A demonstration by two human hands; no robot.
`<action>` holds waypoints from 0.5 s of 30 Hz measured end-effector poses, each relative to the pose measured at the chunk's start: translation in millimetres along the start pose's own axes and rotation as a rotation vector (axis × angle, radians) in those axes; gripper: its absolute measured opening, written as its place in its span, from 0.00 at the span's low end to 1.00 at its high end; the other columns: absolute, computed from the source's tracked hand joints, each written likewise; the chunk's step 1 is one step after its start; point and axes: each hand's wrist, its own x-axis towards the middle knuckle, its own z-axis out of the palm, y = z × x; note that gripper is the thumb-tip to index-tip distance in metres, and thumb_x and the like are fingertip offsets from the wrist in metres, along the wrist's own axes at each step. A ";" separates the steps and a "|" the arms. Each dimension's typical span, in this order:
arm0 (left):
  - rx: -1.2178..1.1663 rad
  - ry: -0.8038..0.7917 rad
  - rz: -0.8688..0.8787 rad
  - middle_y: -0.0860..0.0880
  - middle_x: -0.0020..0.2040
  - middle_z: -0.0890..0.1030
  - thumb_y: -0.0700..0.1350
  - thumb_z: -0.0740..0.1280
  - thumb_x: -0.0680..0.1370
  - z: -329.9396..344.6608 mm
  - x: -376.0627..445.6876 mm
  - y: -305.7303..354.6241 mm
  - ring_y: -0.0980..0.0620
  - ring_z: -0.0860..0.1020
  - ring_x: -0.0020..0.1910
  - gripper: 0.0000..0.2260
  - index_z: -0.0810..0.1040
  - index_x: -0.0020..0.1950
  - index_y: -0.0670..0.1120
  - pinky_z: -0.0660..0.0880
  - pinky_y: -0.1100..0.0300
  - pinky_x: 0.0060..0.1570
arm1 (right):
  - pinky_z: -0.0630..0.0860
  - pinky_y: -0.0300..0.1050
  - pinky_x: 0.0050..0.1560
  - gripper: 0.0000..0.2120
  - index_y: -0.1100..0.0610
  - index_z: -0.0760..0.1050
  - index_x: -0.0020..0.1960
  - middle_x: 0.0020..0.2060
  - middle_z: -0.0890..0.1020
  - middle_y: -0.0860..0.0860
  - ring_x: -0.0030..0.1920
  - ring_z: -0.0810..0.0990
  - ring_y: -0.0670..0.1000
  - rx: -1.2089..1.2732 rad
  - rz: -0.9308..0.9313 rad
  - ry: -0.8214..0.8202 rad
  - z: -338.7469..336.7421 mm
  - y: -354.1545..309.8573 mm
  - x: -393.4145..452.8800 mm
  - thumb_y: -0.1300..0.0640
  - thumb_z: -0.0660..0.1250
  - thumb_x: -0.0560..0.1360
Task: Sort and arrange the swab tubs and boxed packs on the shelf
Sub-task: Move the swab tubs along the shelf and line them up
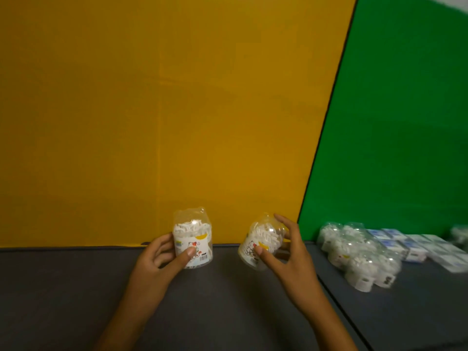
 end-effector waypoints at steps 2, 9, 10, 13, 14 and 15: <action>0.001 -0.012 0.001 0.49 0.52 0.84 0.53 0.80 0.63 23.7 -12.6 6.8 0.56 0.82 0.50 0.27 0.77 0.59 0.47 0.77 0.69 0.42 | 0.79 0.40 0.53 0.33 0.34 0.63 0.68 0.62 0.75 0.43 0.56 0.79 0.41 0.013 0.017 0.020 -28.9 1.2 -11.6 0.46 0.75 0.69; -0.015 -0.096 0.030 0.48 0.52 0.84 0.39 0.73 0.70 117.7 -66.8 12.7 0.56 0.83 0.49 0.18 0.77 0.58 0.45 0.76 0.71 0.41 | 0.78 0.35 0.50 0.33 0.38 0.64 0.68 0.61 0.76 0.41 0.55 0.78 0.38 0.017 0.065 0.075 -128.8 14.7 -62.5 0.54 0.77 0.70; -0.016 -0.109 0.032 0.47 0.51 0.84 0.37 0.73 0.70 131.0 -74.2 11.3 0.56 0.83 0.49 0.17 0.77 0.58 0.45 0.76 0.71 0.40 | 0.79 0.36 0.51 0.33 0.37 0.64 0.68 0.61 0.76 0.40 0.55 0.79 0.38 0.004 0.073 0.083 -143.5 17.7 -69.3 0.54 0.77 0.70; -0.030 -0.145 0.033 0.48 0.51 0.84 0.37 0.73 0.70 169.9 -93.4 7.7 0.56 0.83 0.49 0.17 0.78 0.58 0.44 0.77 0.71 0.41 | 0.79 0.37 0.51 0.33 0.37 0.64 0.68 0.61 0.76 0.40 0.54 0.78 0.38 -0.030 0.099 0.119 -187.7 25.9 -89.0 0.52 0.77 0.70; -0.032 -0.158 0.031 0.49 0.51 0.85 0.39 0.74 0.69 182.7 -98.3 6.3 0.56 0.83 0.49 0.18 0.78 0.58 0.44 0.77 0.70 0.41 | 0.78 0.35 0.50 0.33 0.37 0.64 0.68 0.61 0.75 0.40 0.55 0.78 0.38 -0.041 0.109 0.134 -202.2 28.0 -95.2 0.51 0.77 0.70; -0.032 -0.172 0.029 0.50 0.50 0.85 0.40 0.74 0.69 195.7 -102.8 5.8 0.56 0.83 0.49 0.19 0.78 0.59 0.45 0.77 0.71 0.41 | 0.78 0.33 0.50 0.33 0.37 0.63 0.68 0.61 0.75 0.40 0.55 0.77 0.37 -0.048 0.121 0.148 -216.0 29.7 -101.0 0.51 0.77 0.70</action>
